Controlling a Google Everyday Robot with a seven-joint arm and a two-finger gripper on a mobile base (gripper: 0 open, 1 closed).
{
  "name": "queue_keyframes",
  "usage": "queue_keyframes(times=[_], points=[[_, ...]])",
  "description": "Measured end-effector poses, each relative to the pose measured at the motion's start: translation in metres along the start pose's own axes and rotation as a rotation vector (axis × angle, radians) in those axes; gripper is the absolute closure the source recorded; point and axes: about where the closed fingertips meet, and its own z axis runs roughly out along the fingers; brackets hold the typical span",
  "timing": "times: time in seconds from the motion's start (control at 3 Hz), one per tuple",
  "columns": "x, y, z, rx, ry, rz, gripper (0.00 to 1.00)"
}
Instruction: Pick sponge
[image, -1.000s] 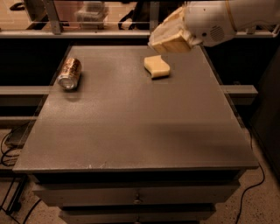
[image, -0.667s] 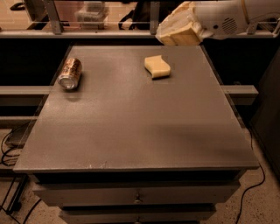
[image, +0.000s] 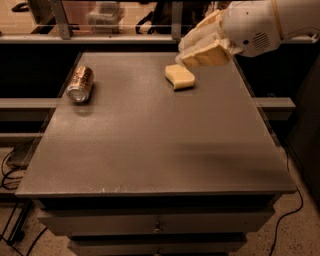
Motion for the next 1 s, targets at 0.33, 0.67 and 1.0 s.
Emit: queue_keyframes(times=[0.33, 0.67, 1.0], points=[[-0.0022, 0.0009, 0.0008, -0.002, -0.001, -0.003, 0.05], [-0.0037, 0.0016, 0.0013, -0.003, -0.001, -0.006, 0.0], [-0.0038, 0.0016, 0.0013, -0.003, -0.001, -0.006, 0.0]])
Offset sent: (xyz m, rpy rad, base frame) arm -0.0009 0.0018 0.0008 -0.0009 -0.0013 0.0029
